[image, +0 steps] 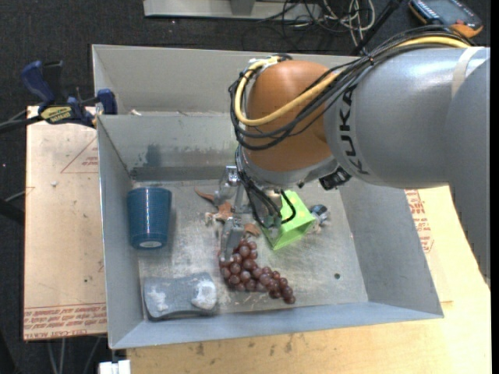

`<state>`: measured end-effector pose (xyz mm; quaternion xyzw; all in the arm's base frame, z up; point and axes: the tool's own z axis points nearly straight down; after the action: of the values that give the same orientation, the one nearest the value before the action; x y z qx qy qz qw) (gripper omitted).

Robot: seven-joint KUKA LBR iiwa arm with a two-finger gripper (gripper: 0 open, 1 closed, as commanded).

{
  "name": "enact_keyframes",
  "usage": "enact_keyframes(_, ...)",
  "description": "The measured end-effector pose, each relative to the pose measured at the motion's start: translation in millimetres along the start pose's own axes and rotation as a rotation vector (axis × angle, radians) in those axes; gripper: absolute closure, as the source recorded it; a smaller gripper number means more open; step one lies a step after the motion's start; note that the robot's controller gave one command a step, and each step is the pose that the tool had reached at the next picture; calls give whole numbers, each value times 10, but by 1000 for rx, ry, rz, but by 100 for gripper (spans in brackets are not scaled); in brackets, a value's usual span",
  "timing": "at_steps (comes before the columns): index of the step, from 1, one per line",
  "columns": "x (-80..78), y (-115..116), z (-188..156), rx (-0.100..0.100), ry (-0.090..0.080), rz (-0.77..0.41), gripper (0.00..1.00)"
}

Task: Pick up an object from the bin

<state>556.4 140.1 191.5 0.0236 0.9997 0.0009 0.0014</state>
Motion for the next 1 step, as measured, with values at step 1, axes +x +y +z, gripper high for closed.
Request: enact_keyframes(1, 128, -303, 105, 1, 3, 7, 0)
